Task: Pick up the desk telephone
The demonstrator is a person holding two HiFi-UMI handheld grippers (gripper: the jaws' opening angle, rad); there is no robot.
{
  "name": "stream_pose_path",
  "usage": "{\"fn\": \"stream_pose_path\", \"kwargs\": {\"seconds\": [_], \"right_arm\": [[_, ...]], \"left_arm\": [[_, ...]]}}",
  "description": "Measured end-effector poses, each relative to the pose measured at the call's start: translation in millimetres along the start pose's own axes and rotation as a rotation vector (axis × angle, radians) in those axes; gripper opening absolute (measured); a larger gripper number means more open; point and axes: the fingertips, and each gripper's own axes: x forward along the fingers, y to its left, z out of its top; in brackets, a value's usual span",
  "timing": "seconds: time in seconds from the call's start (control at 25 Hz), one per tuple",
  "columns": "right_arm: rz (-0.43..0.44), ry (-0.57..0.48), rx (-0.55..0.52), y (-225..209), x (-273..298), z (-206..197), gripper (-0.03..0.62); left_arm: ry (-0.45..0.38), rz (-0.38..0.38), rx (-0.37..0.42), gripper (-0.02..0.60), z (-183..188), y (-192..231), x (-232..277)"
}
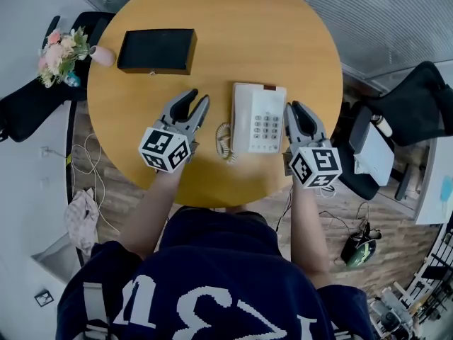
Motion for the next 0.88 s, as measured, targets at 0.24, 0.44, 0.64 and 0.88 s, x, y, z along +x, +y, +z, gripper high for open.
{"fn": "stream_pose_path", "kwargs": {"seconds": [0.24,0.44,0.64,0.88], "right_arm": [[0.021,0.119,0.065,-7.5,16.9,-42.6,0.154],[0.035,0.203,0.139,-20.3,20.8,-78.9,0.197],[0.047,0.270,0.234,-29.9,23.8,-105.9,0.240],[0.065,0.311,0.264,-32.4,27.7,-120.9,0.249]], "left_arm": [[0.136,-0.119,-0.144,0.242,-49.3,-13.1,14.2],[0.217,-0.209,-0.323,0.255,-76.7,-25.6,25.2],[0.265,-0.242,-0.411,0.275,-90.5,-34.5,34.3],[0.310,-0.266,-0.440,0.305,-97.8,-49.8,42.7]]}}
